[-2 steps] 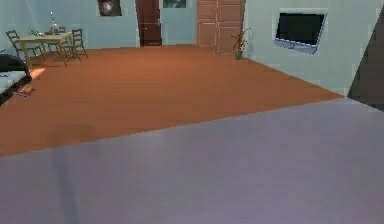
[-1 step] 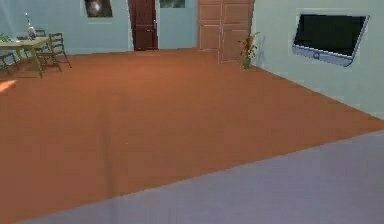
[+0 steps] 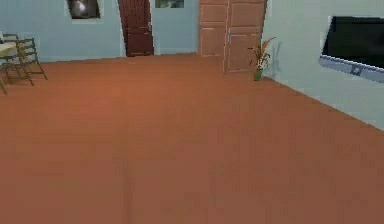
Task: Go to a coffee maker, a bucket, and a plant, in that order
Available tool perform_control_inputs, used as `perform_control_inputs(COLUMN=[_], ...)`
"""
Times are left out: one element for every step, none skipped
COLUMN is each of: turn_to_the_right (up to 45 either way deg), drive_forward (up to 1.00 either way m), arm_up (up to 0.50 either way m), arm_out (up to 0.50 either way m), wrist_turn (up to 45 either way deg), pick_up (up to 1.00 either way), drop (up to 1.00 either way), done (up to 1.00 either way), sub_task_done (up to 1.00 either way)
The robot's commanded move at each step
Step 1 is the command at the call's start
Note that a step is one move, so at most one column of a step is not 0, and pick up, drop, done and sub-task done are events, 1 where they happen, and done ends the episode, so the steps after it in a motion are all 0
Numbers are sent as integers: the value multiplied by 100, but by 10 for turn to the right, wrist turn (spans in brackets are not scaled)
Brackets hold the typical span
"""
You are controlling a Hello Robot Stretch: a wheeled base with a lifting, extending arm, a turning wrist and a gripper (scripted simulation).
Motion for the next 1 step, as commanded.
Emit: perform_control_inputs(turn_to_the_right=[30], drive_forward=[0], arm_up=[0], arm_out=[0], wrist_turn=[0], pick_up=[0], drop=[0], done=[0], sub_task_done=[0])
